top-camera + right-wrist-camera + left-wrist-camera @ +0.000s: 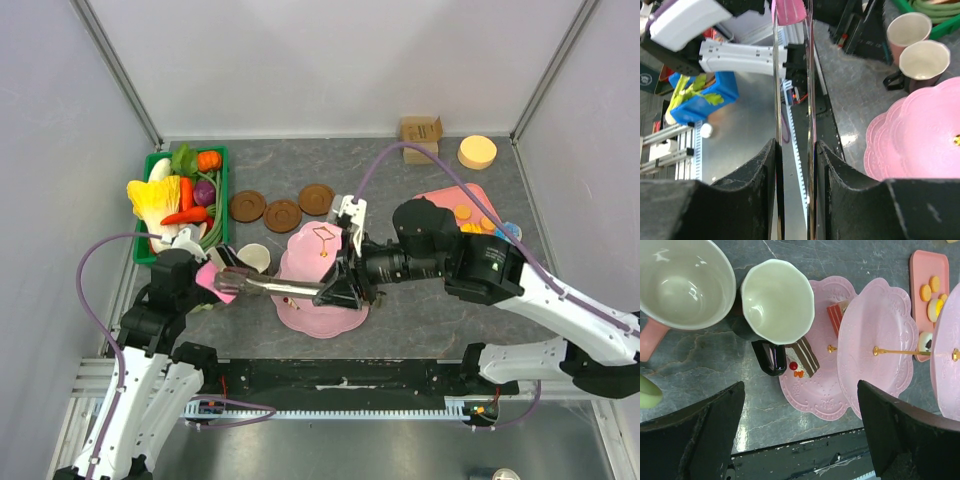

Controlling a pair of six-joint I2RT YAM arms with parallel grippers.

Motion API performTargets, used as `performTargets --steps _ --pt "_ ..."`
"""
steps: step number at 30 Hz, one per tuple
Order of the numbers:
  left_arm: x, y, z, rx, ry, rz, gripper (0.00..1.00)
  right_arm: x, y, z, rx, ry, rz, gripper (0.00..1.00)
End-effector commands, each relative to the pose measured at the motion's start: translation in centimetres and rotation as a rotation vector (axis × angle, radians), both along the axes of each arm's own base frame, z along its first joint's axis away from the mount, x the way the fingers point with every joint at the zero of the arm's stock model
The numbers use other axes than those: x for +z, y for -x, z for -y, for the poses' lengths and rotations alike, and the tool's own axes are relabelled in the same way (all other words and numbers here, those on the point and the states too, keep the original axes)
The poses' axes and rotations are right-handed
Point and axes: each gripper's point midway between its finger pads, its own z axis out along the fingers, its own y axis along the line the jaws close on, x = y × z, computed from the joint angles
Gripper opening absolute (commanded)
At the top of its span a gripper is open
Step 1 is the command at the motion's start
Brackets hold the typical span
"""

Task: Serve the afternoon tea

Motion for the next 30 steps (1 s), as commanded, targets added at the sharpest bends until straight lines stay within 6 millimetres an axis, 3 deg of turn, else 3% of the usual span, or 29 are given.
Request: performTargets --steps 1,3,5,9,15,20,30 --pt "1.4 -0.5 -0.6 0.044 -0.001 0.051 1.0 -2.0 3.1 0.7 0.071 0.034 -0.016 0.32" --pt "1.3 -0.6 -0.7 0.05 -0.004 0.047 0.99 -5.2 5.2 0.9 0.11 0.116 -0.06 0.32" --pt "1.2 -0.6 -0.8 0.058 -0.007 0.039 0.99 -8.3 5.3 1.9 0.044 0.214 -0.077 0.32" --pt "1.0 -0.6 -0.9 0.068 -0.008 0.031 1.0 -12.3 5.4 3.8 -0.038 0.287 -0.101 0.32" --pt "0.9 -0.6 -0.8 0.064 -0.004 0.027 0.99 -17.9 2.9 6.7 -0.238 0.448 -0.081 0.32" --pt "0.9 -0.6 -0.8 0.066 -0.001 0.027 0.99 -19.5 0.8 7.3 -0.344 0.514 -0.019 0.33" --pt "0.8 -0.6 -0.7 0.061 0.001 0.022 0.99 -22.7 -1.3 8.9 -0.452 0.666 0.059 0.37"
